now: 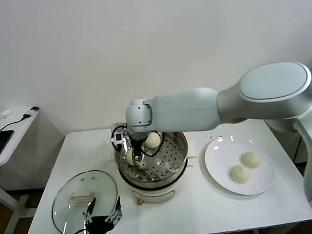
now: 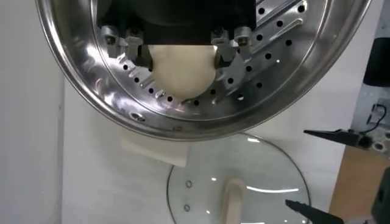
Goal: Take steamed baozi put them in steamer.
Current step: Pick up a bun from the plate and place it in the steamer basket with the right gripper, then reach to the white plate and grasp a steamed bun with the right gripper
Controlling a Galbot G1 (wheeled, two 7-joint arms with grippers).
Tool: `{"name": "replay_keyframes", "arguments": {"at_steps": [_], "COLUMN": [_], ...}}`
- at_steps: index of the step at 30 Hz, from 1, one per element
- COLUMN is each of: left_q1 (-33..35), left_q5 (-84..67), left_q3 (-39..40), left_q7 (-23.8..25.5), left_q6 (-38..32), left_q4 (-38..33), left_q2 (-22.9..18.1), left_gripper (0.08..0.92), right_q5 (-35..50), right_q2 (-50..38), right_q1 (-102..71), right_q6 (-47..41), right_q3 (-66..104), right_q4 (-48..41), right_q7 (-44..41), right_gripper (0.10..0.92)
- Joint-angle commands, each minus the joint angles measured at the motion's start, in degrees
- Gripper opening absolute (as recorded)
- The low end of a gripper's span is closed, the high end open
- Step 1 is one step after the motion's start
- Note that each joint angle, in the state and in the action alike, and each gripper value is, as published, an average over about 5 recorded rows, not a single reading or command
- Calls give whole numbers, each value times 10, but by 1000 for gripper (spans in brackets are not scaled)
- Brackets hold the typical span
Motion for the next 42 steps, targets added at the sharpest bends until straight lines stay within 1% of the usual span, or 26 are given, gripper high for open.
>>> {"name": "replay_keyframes", "arguments": {"at_steps": [1, 5, 11, 14, 17, 20, 23, 27, 32, 36, 42], "left_q1": [1, 2, 5, 5, 5, 4, 3, 1, 1, 0, 6], "left_q5": [0, 0, 1, 2, 4, 5, 6, 9, 12, 13, 16], "left_q3": [1, -1, 0, 1, 1, 0, -2, -1, -3, -8, -12], "left_q7": [0, 0, 0, 0, 0, 0, 0, 0, 0, 0, 0], "left_q6": [0, 1, 5, 7, 8, 8, 9, 10, 10, 9, 11], "left_q4": [-1, -4, -12, -15, -15, -14, -12, -10, -7, -4, -10], "left_q2": [1, 1, -1, -1, -1, -1, -1, -2, -2, -2, -6], "left_gripper": [823, 823, 823, 823, 823, 823, 823, 823, 823, 823, 823], "right_q5": [-8, -10, -17, -14, -24, -58, -113, -207, -288, -330, -367], "right_q2": [7, -19, -97, -168, -257, -346, -425, -508, -559, -570, -553], "right_q1": [-16, 25, 133, 190, 243, 278, 286, 251, 134, 34, -84], "right_q6": [-4, 11, 81, 111, 128, 150, 171, 184, 180, 171, 164], "right_q3": [10, 9, -33, -56, -92, -137, -182, -213, -161, -87, 0], "right_q4": [-14, 8, 47, 76, 115, 163, 201, 221, 199, 164, 118], "right_q7": [10, -27, -127, -179, -216, -248, -265, -264, -248, -238, -228], "right_gripper": [758, 816, 823, 823, 823, 823, 823, 823, 823, 823, 823]}}
